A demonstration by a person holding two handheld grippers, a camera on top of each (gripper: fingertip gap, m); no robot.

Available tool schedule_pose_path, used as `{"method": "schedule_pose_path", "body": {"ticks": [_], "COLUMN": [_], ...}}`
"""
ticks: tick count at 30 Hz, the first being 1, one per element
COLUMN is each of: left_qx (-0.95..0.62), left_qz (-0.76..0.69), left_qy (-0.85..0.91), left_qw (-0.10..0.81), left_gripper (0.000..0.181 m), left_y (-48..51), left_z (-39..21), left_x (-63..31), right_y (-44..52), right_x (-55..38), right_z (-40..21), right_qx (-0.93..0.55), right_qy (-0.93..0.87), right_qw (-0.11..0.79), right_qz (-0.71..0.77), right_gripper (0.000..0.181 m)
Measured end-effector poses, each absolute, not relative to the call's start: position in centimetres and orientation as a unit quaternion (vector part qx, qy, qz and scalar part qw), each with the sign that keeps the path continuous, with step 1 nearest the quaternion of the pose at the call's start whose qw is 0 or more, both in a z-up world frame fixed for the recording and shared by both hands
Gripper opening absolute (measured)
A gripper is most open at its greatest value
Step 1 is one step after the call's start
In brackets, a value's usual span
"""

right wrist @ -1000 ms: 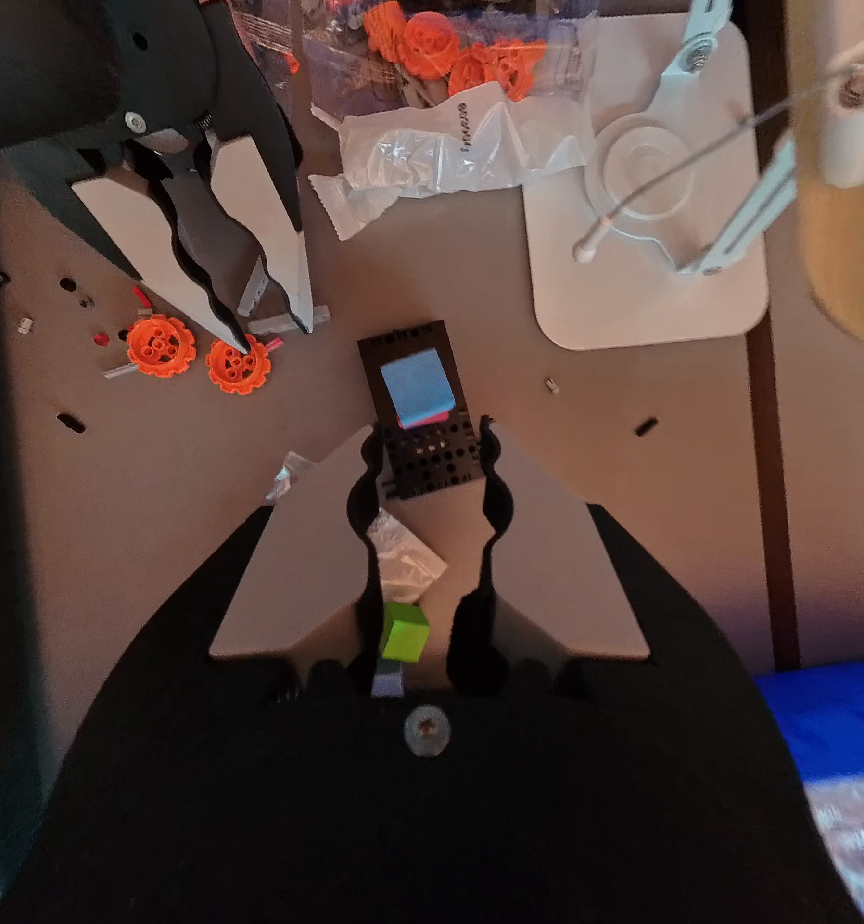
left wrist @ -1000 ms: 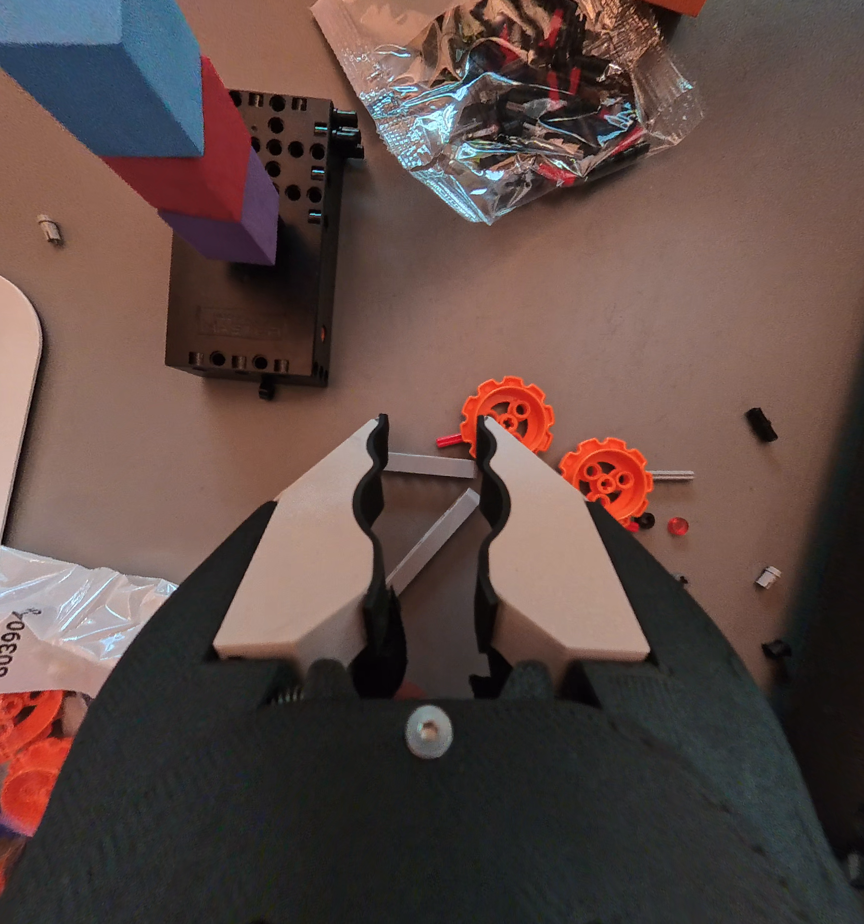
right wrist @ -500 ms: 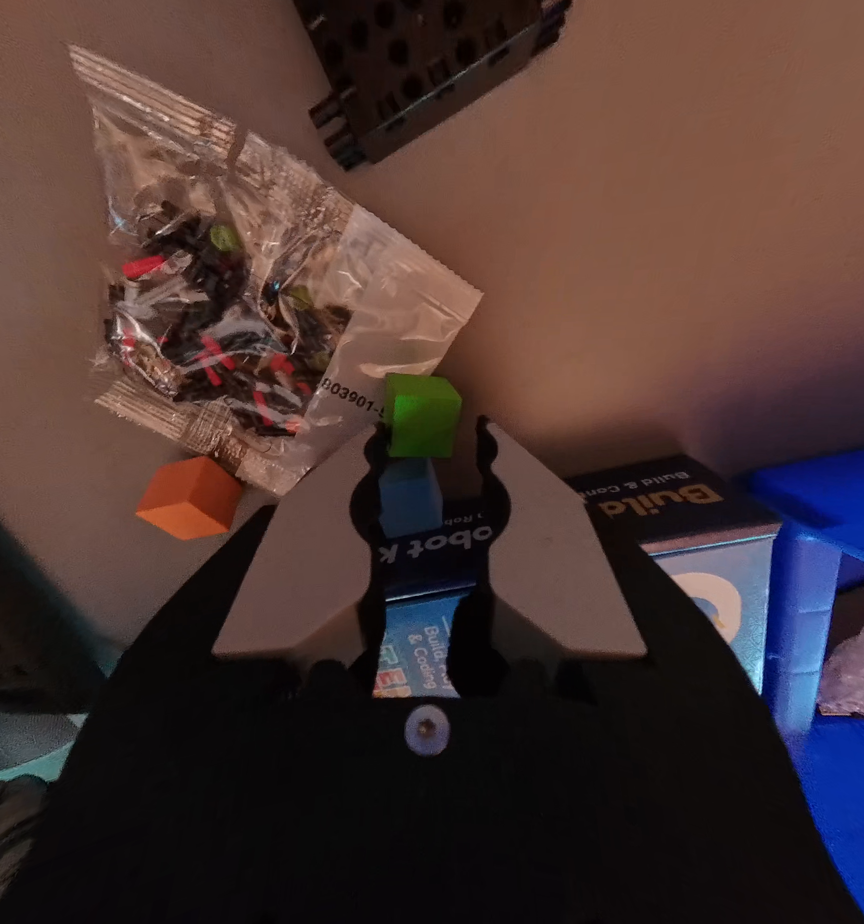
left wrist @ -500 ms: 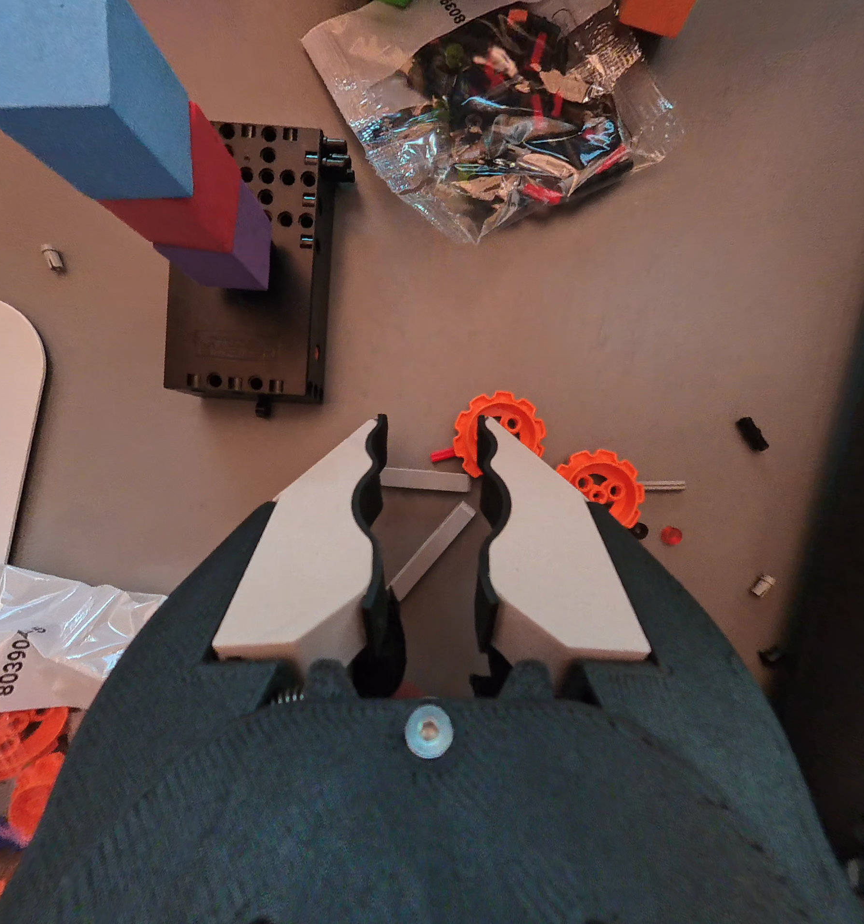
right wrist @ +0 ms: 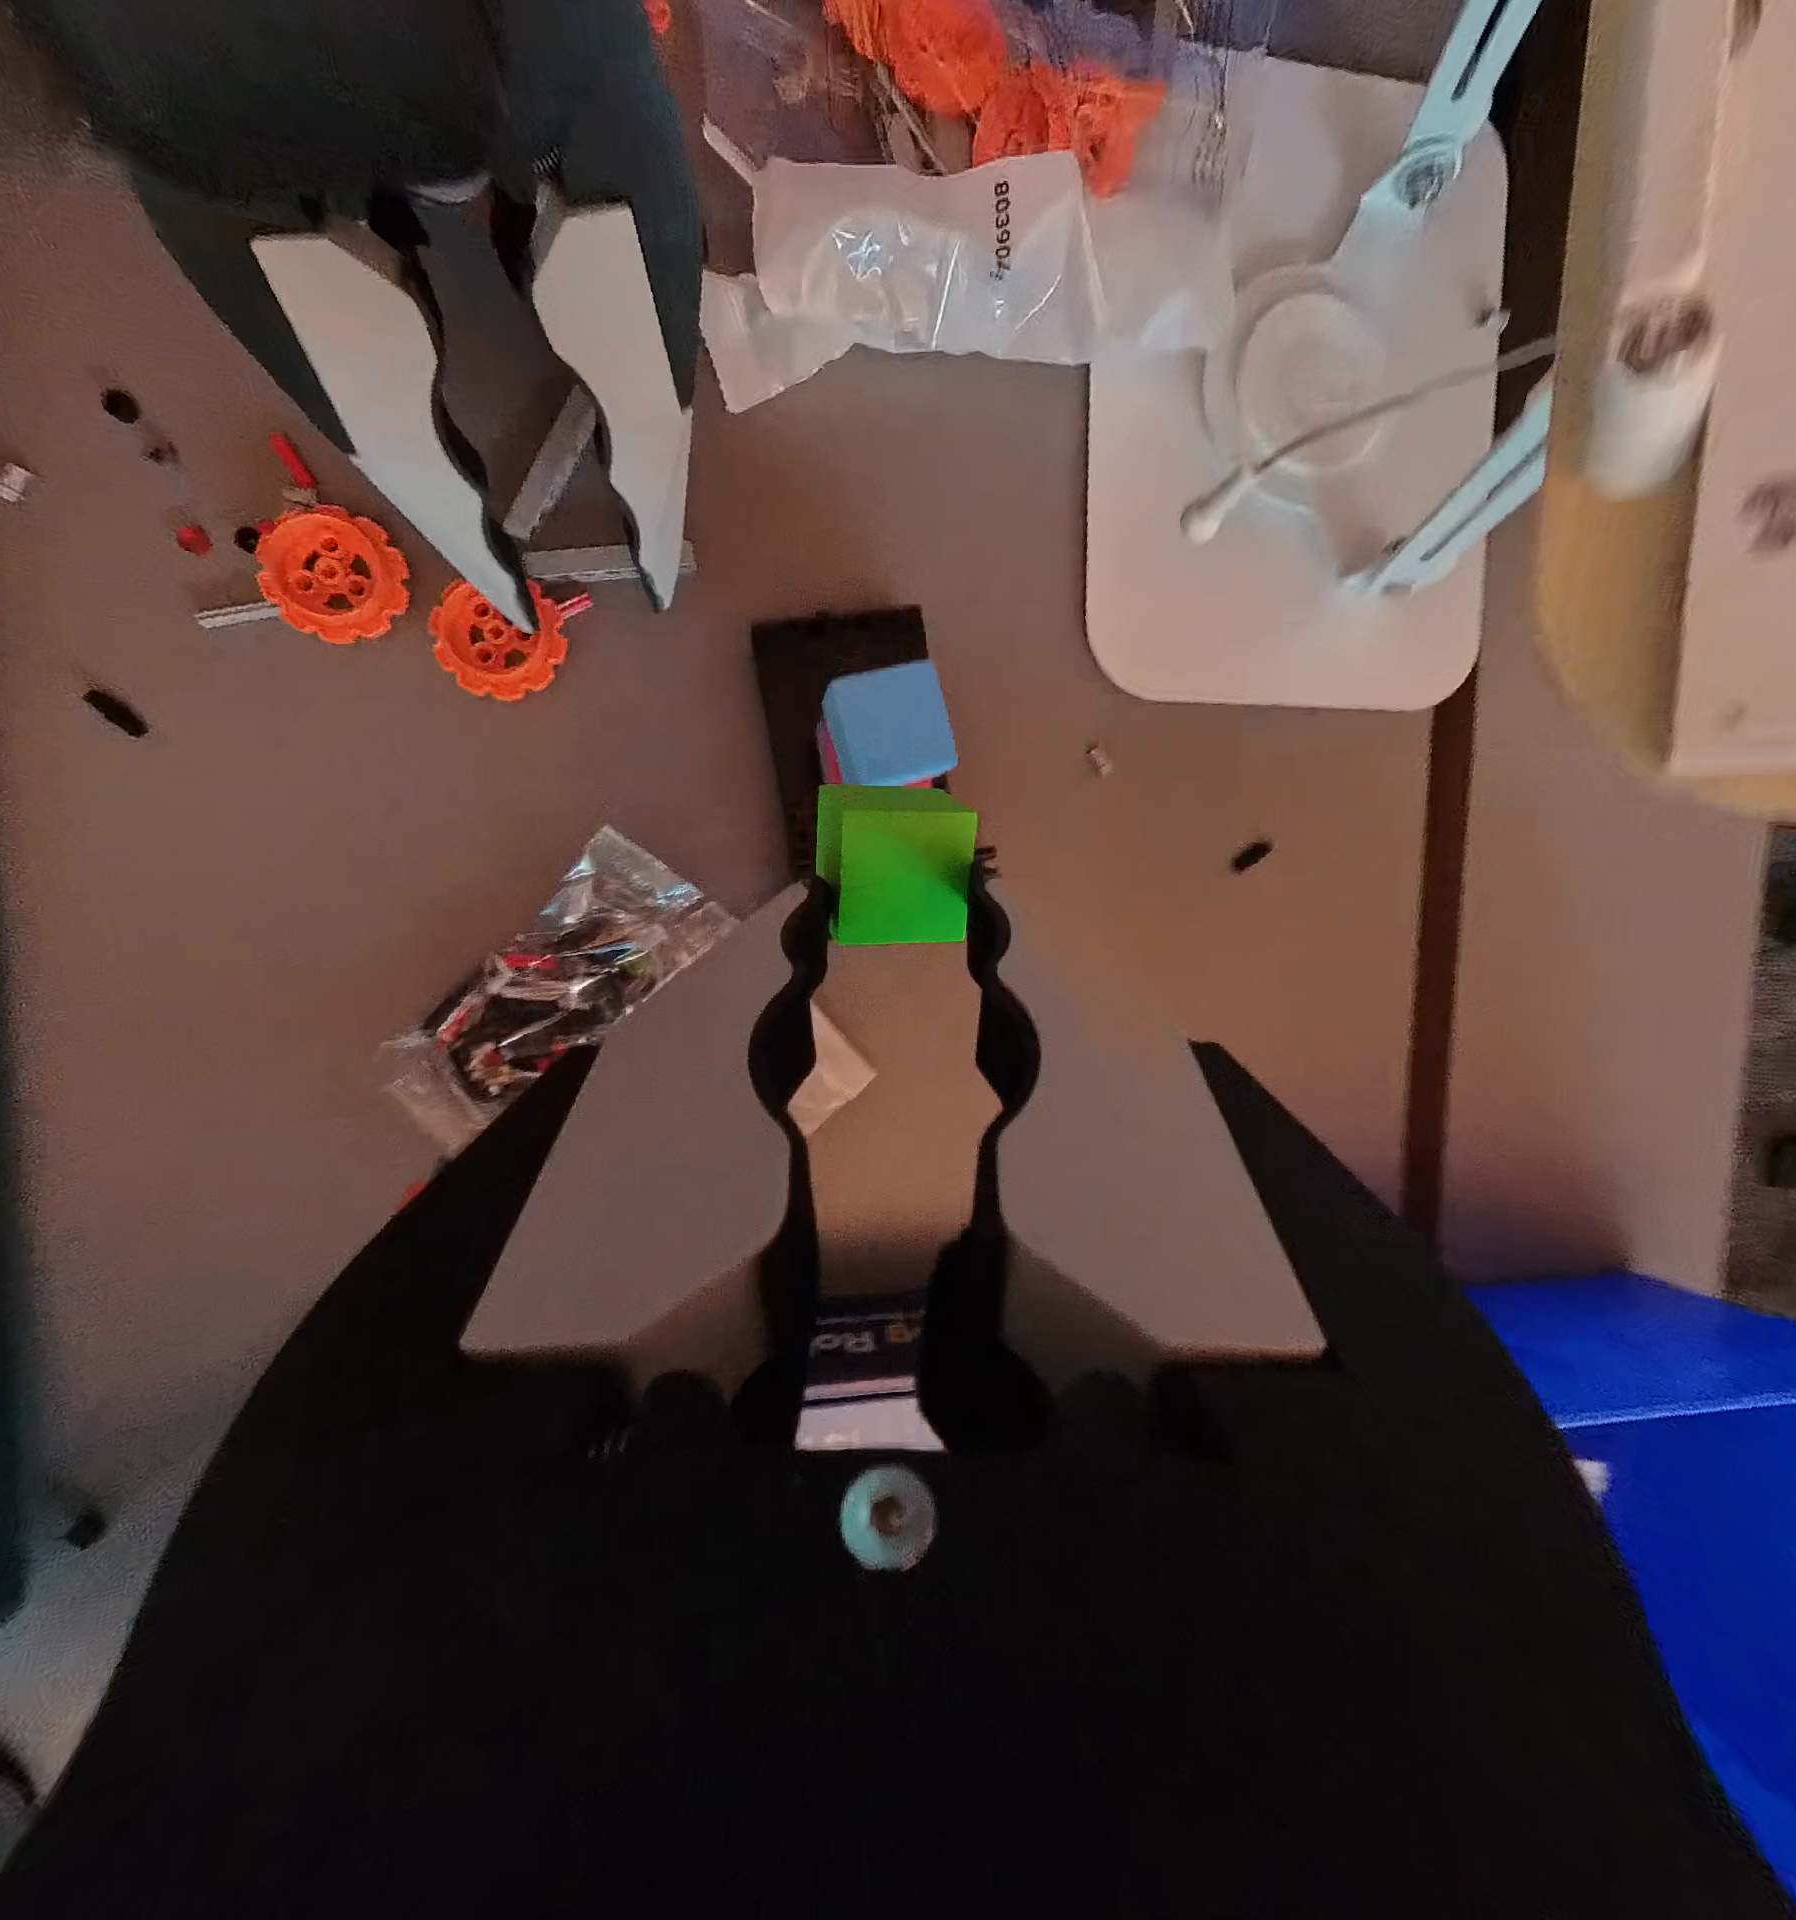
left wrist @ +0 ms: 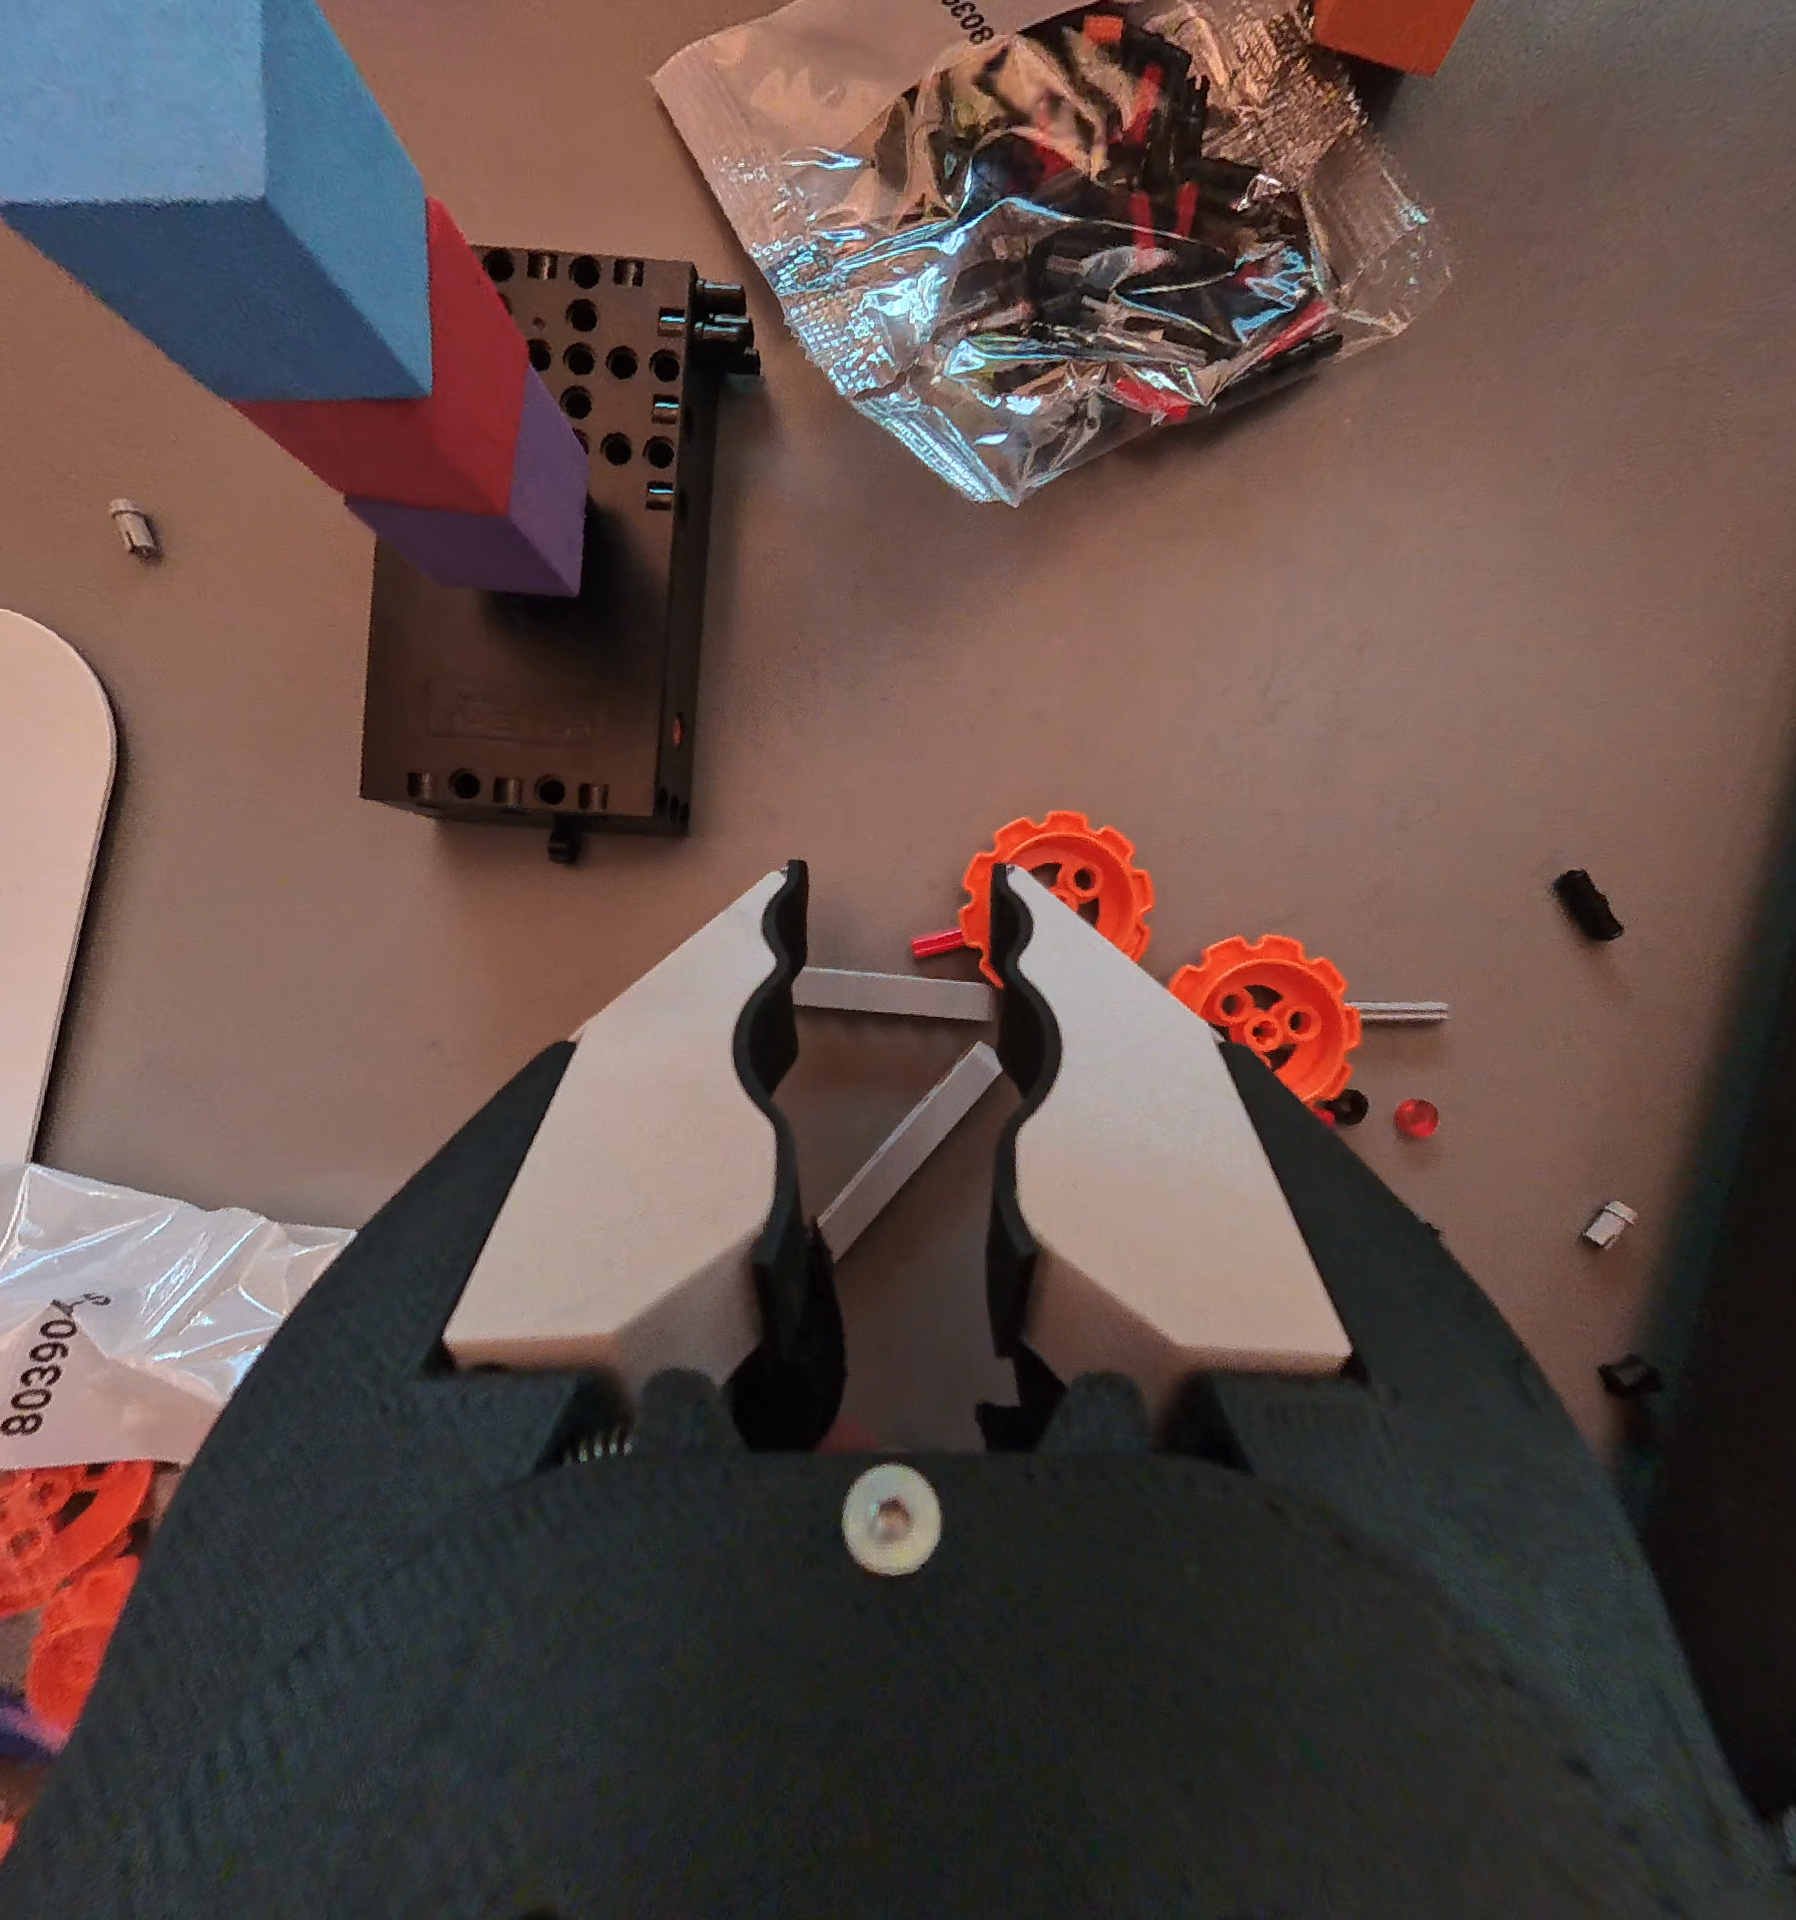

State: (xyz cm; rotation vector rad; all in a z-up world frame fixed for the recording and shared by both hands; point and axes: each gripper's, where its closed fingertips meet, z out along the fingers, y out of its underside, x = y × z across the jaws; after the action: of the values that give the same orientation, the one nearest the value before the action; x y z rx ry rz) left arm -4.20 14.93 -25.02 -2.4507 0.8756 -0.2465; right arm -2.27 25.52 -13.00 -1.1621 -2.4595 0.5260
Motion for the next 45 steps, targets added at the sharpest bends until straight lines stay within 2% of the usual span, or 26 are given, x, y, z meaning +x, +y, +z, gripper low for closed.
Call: {"method": "schedule_pose_path", "body": {"ticks": [10, 19, 24, 26, 30, 35, 40, 41, 45], "left_qx": [-0.905, -0.905, -0.905, -0.905, -0.904, -0.904, -0.903, -0.903, -0.904], "left_qz": [-0.088, -0.09, -0.091, -0.091, -0.092, -0.093, -0.095, -0.095, -0.096], "left_qy": [0.323, 0.324, 0.324, 0.322, 0.322, 0.327, 0.327, 0.326, 0.325], "left_qw": [0.262, 0.262, 0.261, 0.264, 0.264, 0.26, 0.264, 0.264, 0.261], "left_gripper": [0.033, 0.034, 0.034, 0.034, 0.034, 0.035, 0.036, 0.035, 0.036], "left_y": [14.8, 14.8, 14.7, 14.7, 14.7, 14.8, 14.9, 14.9, 14.9], "left_z": [-24.9, -24.9, -24.9, -24.7, -24.6, -24.9, -24.8, -24.8, -25.0], "left_x": [-4.5, -4.4, -4.4, -4.5, -4.5, -4.0, -3.8, -3.8, -3.9], "right_y": [24.3, 24.0, 24.5, 25.3, 28.6, 30.3, 30.7, 30.7, 31.2], "right_x": [-5.3, -5.6, -5.2, -3.9, 1.9, 7.9, 10.3, 10.4, 10.5], "right_z": [-14.4, -15.1, -13.9, -13.0, -14.9, -20.8, -24.8, -25.1, -25.4], "right_qx": [-0.359, -0.348, -0.368, -0.385, -0.427, -0.444, -0.444, -0.445, -0.449], "right_qy": [-0.912, -0.92, -0.908, -0.899, -0.891, -0.895, -0.895, -0.895, -0.892], "right_qw": [0.173, 0.161, 0.181, 0.187, 0.142, 0.054, 0.002, -0.005, -0.007], "right_qz": [0.095, 0.077, 0.085, 0.096, 0.065, 0.012, -0.04, -0.04, -0.055], "right_gripper": [0.025, 0.026, 0.046, 0.045, 0.047, 0.043, 0.038, 0.028, 0.026]}}
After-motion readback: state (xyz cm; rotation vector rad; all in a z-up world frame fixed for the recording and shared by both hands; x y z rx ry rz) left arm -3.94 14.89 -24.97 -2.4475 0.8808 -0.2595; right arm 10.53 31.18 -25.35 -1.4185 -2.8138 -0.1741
